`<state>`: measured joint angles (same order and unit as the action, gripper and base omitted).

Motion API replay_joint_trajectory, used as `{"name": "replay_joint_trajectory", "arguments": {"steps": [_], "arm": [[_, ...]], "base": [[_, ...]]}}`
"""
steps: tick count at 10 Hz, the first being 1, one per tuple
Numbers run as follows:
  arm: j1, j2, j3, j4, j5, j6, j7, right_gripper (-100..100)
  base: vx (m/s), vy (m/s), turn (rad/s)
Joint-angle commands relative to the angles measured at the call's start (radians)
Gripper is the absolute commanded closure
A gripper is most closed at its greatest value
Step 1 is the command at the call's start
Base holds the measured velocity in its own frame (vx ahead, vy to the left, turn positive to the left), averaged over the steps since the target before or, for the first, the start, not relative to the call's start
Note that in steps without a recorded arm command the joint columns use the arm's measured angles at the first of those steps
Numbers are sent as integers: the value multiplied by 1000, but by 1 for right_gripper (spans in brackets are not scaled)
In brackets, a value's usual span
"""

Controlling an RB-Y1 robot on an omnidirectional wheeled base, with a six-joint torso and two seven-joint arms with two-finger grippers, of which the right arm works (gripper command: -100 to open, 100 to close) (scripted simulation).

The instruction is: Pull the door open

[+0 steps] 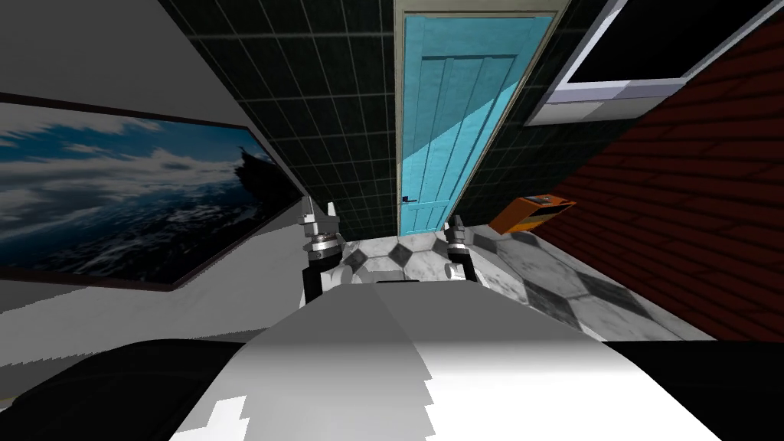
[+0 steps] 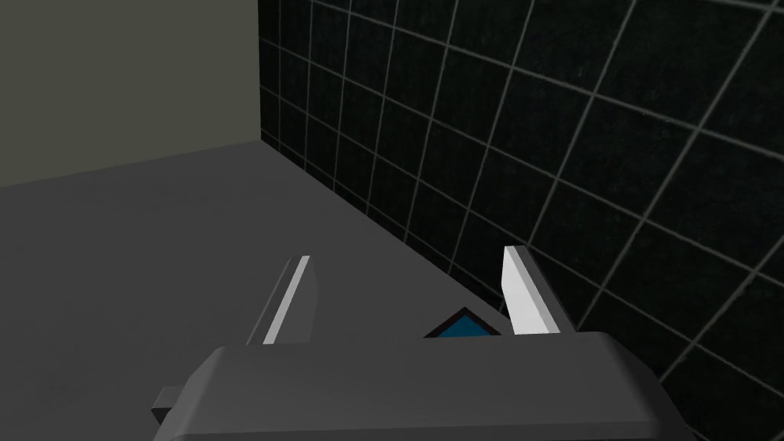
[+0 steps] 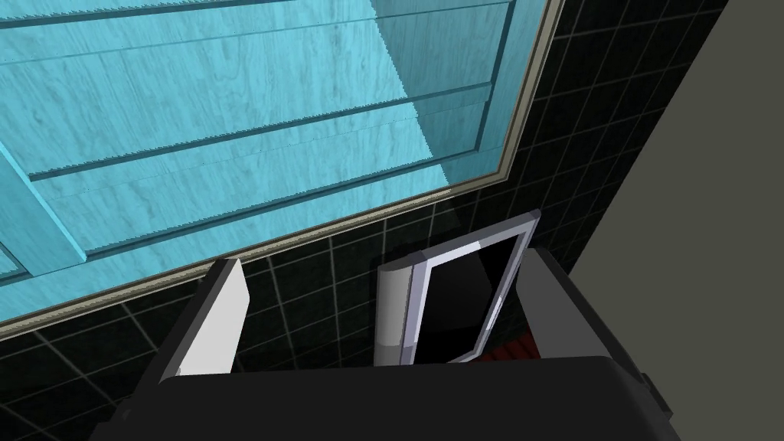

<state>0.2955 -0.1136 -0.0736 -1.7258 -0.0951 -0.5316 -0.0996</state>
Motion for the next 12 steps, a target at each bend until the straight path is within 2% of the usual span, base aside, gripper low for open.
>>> {"name": "replay_joint_trajectory", "arguments": {"steps": [1,2,3,7,8,9,10,12], "arm": [[-14,0,-8,50,-2,-16,6,-100],[-23,-5,-16,80,-5,-25,6,-100],[-23,-5,-16,87,-5,-25,6,-100],[-62,-24,-47,217,-19,-62,6,-100],[-62,-24,-47,226,-19,-62,6,-100],[-72,-28,-55,261,-22,-71,6,-100],[-72,-28,-55,261,-22,-71,6,-100],[-91,-37,-71,330,-29,-90,7,-100]], "base": [[86,14,209],[103,14,178],[81,-1,50],[91,-9,166],[62,-19,66],[60,-2,137],[46,-4,57],[66,-9,143]]}}
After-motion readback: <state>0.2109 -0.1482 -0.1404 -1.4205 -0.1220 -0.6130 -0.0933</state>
